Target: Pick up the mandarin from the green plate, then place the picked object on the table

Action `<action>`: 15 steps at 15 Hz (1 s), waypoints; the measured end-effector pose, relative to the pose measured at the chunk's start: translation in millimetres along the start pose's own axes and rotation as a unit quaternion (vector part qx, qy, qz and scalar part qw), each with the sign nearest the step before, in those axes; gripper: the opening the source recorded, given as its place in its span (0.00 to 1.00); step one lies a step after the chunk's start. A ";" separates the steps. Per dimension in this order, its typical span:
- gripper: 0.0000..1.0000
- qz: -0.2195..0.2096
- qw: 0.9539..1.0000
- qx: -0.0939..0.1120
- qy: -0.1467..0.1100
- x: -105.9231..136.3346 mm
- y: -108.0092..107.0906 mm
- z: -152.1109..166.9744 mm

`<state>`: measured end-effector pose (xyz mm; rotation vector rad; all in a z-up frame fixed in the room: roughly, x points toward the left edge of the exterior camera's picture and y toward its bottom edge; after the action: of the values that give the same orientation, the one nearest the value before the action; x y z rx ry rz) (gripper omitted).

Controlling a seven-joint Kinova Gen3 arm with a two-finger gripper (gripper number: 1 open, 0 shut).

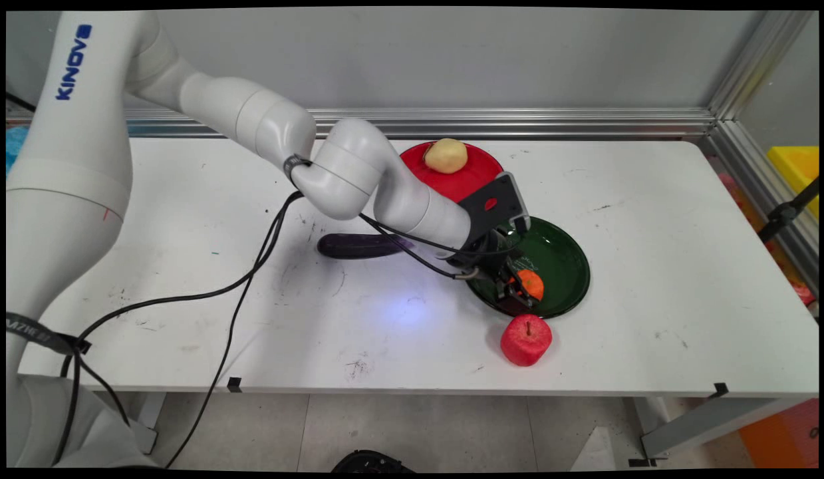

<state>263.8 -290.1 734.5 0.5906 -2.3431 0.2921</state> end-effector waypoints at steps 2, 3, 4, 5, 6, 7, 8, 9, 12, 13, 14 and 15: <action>1.00 0.000 1.000 0.001 0.000 -1.6 0.3 2.8; 1.00 -0.001 1.000 0.002 0.000 -2.8 0.5 4.7; 0.00 -0.001 1.000 0.002 0.000 -3.7 0.5 6.2; 0.00 -0.001 1.000 0.003 0.000 -4.4 0.5 7.3; 0.00 -0.002 1.000 0.004 0.000 -5.1 0.6 8.3; 0.00 -0.003 1.000 0.004 0.000 -5.6 0.7 9.1; 0.00 -0.004 1.000 0.004 0.001 -6.0 0.8 9.5; 0.00 -0.005 1.000 0.004 0.001 -6.1 0.8 9.8; 0.00 -0.009 1.000 0.003 0.004 -3.4 -0.5 7.0; 0.00 -0.010 1.000 0.001 0.005 -1.2 -1.6 4.6; 0.00 -0.011 1.000 0.000 0.006 0.7 -2.6 2.4; 0.00 -0.011 1.000 -0.001 0.008 3.8 -4.4 -1.7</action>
<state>264.5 -294.6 738.5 0.6110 -2.3206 0.2829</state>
